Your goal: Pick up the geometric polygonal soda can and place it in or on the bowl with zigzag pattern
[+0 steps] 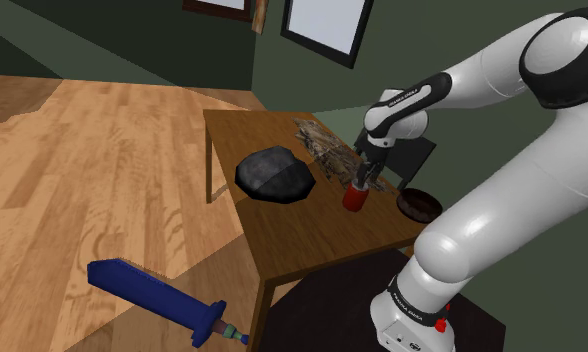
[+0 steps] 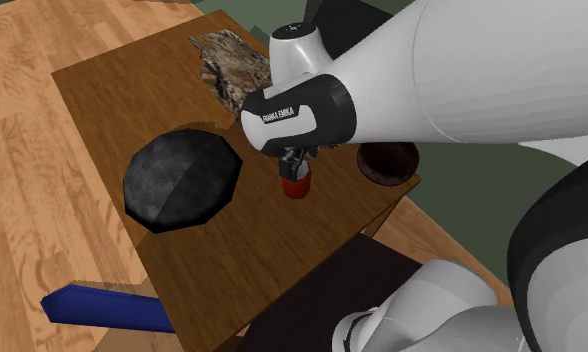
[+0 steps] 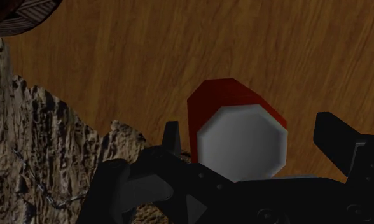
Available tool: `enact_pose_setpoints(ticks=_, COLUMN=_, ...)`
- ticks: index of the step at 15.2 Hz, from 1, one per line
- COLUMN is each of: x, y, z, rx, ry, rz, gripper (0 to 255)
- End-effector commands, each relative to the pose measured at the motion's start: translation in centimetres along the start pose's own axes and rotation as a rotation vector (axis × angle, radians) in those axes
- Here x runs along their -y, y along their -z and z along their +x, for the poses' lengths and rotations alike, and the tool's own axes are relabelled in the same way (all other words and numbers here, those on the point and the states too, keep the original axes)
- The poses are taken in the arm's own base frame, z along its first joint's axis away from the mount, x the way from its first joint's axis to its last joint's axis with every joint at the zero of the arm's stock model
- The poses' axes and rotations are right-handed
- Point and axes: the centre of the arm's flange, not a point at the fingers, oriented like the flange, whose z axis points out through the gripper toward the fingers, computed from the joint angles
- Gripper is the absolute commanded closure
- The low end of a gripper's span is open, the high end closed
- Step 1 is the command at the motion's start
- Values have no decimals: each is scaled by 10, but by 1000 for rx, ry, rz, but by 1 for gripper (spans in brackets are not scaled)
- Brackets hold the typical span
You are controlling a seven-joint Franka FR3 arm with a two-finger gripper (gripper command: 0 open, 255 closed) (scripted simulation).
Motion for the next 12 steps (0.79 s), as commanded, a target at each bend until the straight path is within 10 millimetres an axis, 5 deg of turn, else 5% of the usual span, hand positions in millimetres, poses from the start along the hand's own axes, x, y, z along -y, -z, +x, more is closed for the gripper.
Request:
enact_pose_setpoints(ticks=1, x=-1, y=-11, z=0, rx=0, ry=0, rz=-1, gripper=0)
enact_pose_setpoints(ticks=4, x=-1, y=-30, z=0, rx=0, ry=0, rz=-1, gripper=0)
enact_pose_setpoints(ticks=12, x=-1, y=-30, z=0, rx=0, ry=0, rz=-1, gripper=0)
